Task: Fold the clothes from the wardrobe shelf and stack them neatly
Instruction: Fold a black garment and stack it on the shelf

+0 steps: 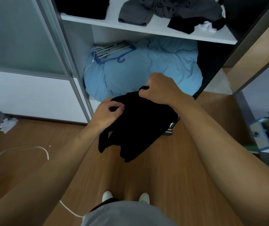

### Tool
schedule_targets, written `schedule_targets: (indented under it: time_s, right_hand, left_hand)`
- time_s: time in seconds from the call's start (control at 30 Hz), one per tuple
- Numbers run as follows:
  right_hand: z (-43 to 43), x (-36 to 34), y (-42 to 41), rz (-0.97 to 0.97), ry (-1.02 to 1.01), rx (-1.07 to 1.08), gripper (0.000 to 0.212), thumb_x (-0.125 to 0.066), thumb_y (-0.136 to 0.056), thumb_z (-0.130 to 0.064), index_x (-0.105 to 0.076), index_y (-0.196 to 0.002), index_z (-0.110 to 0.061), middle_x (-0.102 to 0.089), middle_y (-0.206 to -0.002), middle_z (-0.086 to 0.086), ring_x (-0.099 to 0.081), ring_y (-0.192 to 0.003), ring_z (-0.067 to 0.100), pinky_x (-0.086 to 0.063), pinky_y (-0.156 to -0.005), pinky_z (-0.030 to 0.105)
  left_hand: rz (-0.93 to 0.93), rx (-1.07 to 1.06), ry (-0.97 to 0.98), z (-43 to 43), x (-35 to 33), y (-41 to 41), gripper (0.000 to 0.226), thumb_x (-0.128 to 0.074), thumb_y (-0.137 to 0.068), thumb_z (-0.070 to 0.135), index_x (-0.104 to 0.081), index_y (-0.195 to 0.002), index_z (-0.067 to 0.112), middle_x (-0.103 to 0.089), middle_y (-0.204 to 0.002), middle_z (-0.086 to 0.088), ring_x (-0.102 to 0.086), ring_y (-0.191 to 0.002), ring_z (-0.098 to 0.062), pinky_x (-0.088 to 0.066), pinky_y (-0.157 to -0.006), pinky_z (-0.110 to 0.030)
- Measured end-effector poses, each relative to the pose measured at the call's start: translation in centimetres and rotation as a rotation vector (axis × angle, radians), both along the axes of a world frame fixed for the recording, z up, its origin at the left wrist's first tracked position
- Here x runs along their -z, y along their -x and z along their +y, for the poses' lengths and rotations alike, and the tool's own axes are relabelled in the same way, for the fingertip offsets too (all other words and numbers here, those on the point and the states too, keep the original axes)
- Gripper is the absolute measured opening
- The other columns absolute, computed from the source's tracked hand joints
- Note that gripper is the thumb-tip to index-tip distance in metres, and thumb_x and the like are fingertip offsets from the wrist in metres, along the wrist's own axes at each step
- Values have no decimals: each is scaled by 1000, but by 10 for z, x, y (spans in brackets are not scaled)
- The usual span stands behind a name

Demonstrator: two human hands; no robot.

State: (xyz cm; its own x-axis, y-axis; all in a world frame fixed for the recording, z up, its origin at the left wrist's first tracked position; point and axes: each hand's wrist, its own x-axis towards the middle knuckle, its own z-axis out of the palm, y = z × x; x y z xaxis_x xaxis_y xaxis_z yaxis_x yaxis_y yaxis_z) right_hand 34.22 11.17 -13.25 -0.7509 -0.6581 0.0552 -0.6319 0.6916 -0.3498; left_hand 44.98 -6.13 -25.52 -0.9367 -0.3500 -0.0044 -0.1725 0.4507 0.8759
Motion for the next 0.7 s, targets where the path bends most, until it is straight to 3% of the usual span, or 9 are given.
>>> schedule_targets:
  time_s: [0.07,0.17,0.27,0.37,0.5,0.7]
  right_hand:
    - [-10,1,-3,28,-3,4,49,-61,-84,-31,-25,-53,-17,-29,-49,-5,-29,-44,13,-20,-48,31]
    - [-20,2,-6,44,-8,8,45,-59,-84,-31,-26,-55,-19,-32,-52,-5,-30,-46,14,-19,-49,32]
    - [-22,1,-9,52,-35,-8,46,-59,-84,-35,-26,-56,-19,-32,-54,-4,-30,-47,14,-18,-49,32]
    - [-15,0,-7,37,-45,5,46,-60,-83,-36,-26,-56,-20,-32,-55,-4,-30,-47,14,-19,-49,31]
    - [5,0,-4,-49,-24,66,48,-60,-82,-32,-24,-54,-18,-29,-51,-7,-28,-45,12,-21,-50,29]
    - [16,2,-13,-129,39,65,53,-64,-82,-28,-21,-51,-18,-23,-48,-5,-23,-44,11,-19,-49,27]
  left_hand:
    - [-39,-4,24,18,-3,8,38,-72,-82,52,-74,-107,23,-52,-94,14,-57,-93,-4,-42,-82,-17]
    - [-44,-108,158,40,-13,18,52,-56,-69,69,-68,-82,20,-54,-89,7,-61,-81,-13,-51,-74,-34]
    - [-52,-154,270,45,-18,26,38,-47,-72,56,-57,-71,19,-55,-87,-1,-61,-80,-25,-52,-74,-42]
    - [-116,-172,265,38,-14,31,26,-46,-73,40,-57,-69,16,-58,-91,-7,-62,-85,-33,-51,-79,-46]
    - [-214,-183,324,12,18,28,22,-62,-84,28,-70,-96,11,-66,-110,-10,-63,-101,-34,-50,-89,-38]
    - [-328,-148,317,-5,59,21,31,-64,-88,26,-72,-113,9,-68,-120,-10,-62,-112,-30,-46,-92,-31]
